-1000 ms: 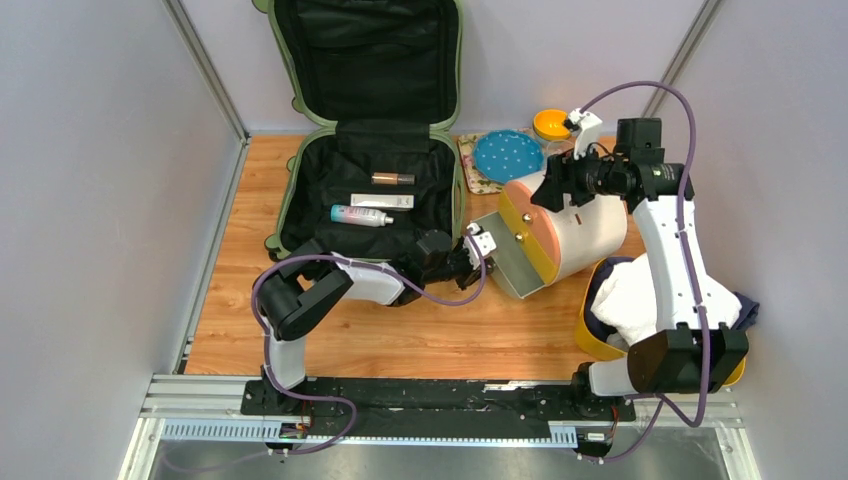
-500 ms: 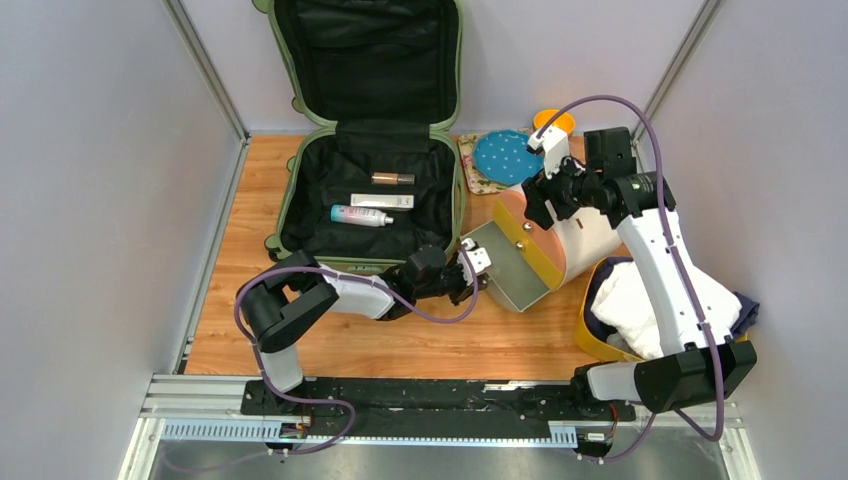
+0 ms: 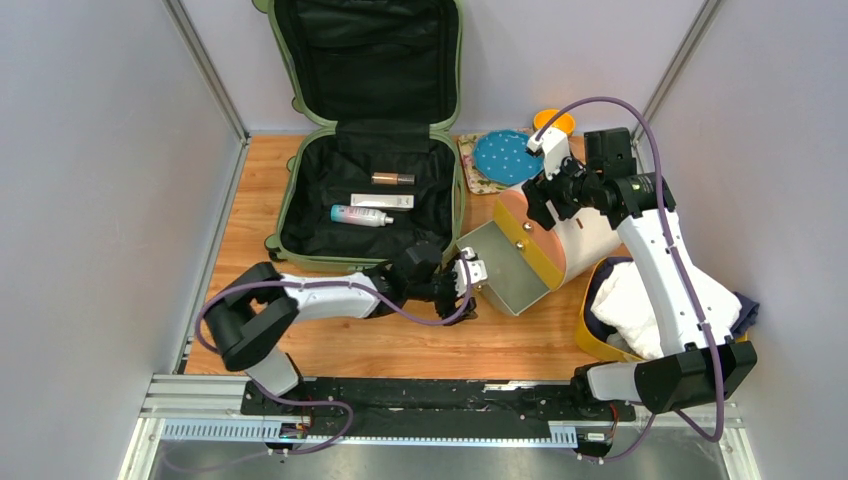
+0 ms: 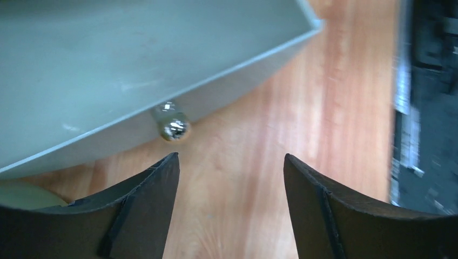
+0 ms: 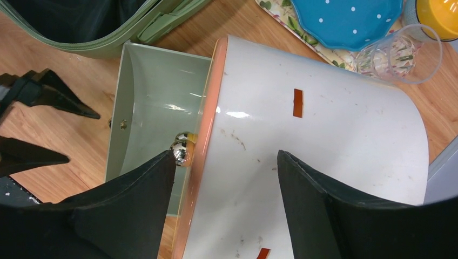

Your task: Open, take out, and arrange the luggage

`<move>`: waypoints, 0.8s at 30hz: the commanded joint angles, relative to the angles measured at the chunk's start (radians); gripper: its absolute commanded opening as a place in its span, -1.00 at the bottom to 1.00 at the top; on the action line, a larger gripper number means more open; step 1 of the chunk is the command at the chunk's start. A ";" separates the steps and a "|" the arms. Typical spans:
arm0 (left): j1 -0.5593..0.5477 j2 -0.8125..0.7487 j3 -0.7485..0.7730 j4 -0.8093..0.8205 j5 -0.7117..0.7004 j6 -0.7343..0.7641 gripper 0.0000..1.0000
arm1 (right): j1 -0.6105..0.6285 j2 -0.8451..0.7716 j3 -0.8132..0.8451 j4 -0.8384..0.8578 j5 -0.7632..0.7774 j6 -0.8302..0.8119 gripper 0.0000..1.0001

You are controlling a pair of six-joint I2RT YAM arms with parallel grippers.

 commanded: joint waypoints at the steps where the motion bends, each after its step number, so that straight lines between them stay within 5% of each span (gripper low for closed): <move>1: 0.036 -0.185 0.052 -0.238 0.259 0.112 0.59 | 0.003 -0.010 -0.006 -0.057 -0.010 0.014 0.49; 5: 0.134 -0.282 0.144 -0.394 0.402 0.121 0.59 | 0.003 -0.022 0.018 -0.051 -0.031 0.046 0.54; 10: 0.358 -0.273 0.346 -0.563 0.396 0.230 0.47 | 0.000 -0.051 0.040 -0.005 -0.022 0.107 0.63; 18: 0.665 -0.060 0.514 -0.545 0.352 0.489 0.41 | -0.033 -0.066 0.063 0.103 -0.082 0.232 0.67; 24: 0.747 0.144 0.624 -0.581 0.333 0.728 0.38 | -0.073 -0.040 0.072 0.173 -0.122 0.264 0.68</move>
